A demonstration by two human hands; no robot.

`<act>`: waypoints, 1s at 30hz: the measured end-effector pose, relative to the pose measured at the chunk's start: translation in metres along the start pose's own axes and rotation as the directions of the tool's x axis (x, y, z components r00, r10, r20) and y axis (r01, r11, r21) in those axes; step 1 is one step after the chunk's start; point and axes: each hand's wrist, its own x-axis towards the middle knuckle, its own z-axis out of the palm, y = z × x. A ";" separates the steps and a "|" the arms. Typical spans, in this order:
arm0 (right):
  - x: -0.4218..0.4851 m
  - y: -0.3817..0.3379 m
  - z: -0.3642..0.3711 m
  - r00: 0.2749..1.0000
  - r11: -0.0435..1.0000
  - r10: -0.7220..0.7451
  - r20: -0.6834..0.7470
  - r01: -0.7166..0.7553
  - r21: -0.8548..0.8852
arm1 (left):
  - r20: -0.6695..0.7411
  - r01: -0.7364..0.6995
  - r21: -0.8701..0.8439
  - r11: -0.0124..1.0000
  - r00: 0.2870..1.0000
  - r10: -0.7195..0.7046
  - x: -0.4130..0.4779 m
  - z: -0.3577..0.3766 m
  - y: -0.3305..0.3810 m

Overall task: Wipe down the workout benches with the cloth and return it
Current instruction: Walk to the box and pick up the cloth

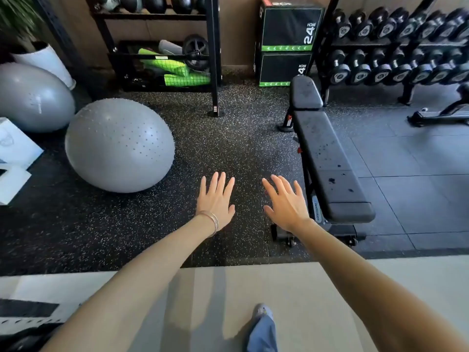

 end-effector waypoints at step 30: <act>0.335 0.167 -0.015 0.991 0.992 0.121 0.055 -0.122 0.015 | 0.039 -0.065 -0.046 0.997 0.997 0.066 0.389 -0.022 -0.044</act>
